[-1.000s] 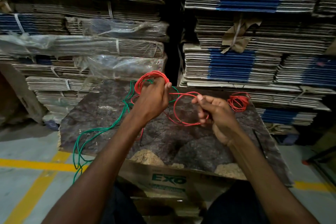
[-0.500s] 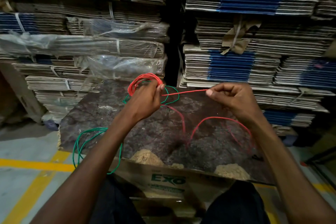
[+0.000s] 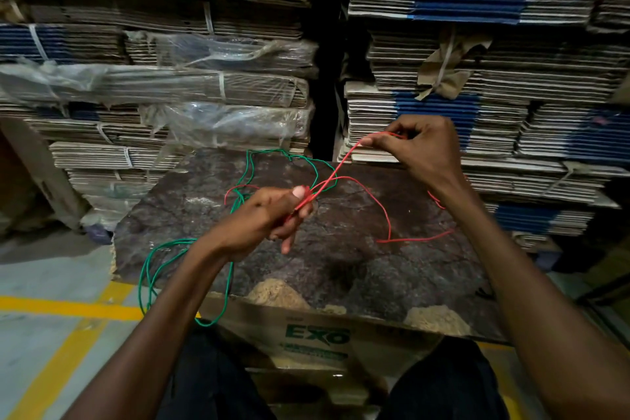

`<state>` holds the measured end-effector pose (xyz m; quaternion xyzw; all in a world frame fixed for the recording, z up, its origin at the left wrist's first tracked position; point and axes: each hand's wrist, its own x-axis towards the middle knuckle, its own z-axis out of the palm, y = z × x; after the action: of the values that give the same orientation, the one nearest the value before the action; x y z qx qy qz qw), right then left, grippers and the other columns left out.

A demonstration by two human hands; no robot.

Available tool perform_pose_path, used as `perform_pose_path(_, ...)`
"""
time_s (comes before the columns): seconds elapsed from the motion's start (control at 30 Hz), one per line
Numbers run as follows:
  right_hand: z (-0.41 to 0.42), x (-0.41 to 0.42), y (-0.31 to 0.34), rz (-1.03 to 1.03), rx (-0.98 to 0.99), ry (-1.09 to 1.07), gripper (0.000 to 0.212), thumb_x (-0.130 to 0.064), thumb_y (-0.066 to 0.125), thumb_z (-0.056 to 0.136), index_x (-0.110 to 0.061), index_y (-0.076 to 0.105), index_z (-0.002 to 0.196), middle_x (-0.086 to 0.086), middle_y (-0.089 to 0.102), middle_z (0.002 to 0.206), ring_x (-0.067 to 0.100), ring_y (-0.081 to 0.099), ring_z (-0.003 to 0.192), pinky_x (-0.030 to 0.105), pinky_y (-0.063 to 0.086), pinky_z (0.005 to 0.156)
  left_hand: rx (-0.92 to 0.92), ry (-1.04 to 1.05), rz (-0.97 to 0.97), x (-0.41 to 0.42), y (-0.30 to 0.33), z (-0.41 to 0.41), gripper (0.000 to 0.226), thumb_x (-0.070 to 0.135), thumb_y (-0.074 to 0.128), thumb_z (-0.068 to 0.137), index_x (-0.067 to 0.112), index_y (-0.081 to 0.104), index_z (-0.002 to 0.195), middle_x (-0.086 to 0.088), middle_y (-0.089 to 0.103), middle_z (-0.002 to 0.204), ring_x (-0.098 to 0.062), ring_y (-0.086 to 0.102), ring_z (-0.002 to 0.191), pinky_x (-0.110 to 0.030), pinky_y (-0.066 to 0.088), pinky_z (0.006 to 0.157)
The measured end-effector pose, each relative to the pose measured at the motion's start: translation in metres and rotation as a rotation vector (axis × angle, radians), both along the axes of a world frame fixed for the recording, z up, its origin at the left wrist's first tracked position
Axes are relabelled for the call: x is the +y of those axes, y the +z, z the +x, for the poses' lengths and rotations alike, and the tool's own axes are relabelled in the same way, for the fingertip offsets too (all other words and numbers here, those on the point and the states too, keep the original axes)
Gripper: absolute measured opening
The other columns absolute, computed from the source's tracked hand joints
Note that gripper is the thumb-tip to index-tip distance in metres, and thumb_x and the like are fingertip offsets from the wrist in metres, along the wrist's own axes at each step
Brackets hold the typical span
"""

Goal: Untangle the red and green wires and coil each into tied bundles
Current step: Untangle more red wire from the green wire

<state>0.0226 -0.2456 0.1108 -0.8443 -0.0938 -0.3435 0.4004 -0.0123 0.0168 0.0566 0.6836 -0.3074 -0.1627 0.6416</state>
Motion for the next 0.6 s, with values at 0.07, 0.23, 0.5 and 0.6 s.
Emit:
perform_pose_path(0.07,0.005,0.0,0.001,-0.011,0.052,0.066,0.044,-0.066,0.076,0.065,-0.021,0.074,0.065,0.012,0.053,0.05,0.009,0.036,0.049,0.037,0.029,0.048,0.151,-0.074,-0.176,0.007,0.0,-0.004,0.037,0.055,0.058,0.087,0.022,0.053,0.072,0.008,0.032,0.04,-0.014,0.042,0.036,-0.06,0.039,0.099)
perform_pose_path(0.23,0.008,0.003,-0.007,0.125,0.254,0.317,0.019,-0.026,0.08,0.077,-0.012,0.072,0.066,0.005,0.062,0.058,0.006,0.044,0.055,0.023,0.031,0.052,0.381,-0.258,-0.558,0.015,0.004,-0.007,0.029,0.04,0.054,0.094,0.019,0.053,0.074,0.006,0.03,0.04,-0.013,0.048,0.042,-0.064,0.028,0.108)
perform_pose_path(0.5,0.002,0.005,-0.034,0.266,0.453,0.292,0.021,-0.02,0.072,0.085,-0.008,0.066,0.069,-0.01,0.046,0.038,0.0,0.033,0.034,0.012,0.024,0.036,0.499,-0.43,-0.938,0.005,0.001,0.005,0.043,0.026,0.023,0.104,0.001,0.056,0.094,-0.021,0.066,0.094,-0.045,0.058,0.114,-0.074,-0.005,0.105)
perform_pose_path(0.6,-0.004,0.012,-0.049,0.335,0.537,0.317,0.021,-0.023,0.069,0.088,-0.014,0.067,0.07,-0.009,0.048,0.044,-0.002,0.036,0.037,0.011,0.027,0.037,0.473,-0.44,-1.03,0.001,0.008,0.009,0.044,0.026,0.022,0.102,-0.001,0.056,0.093,-0.032,0.052,0.132,-0.05,0.04,0.132,-0.076,-0.005,0.105)
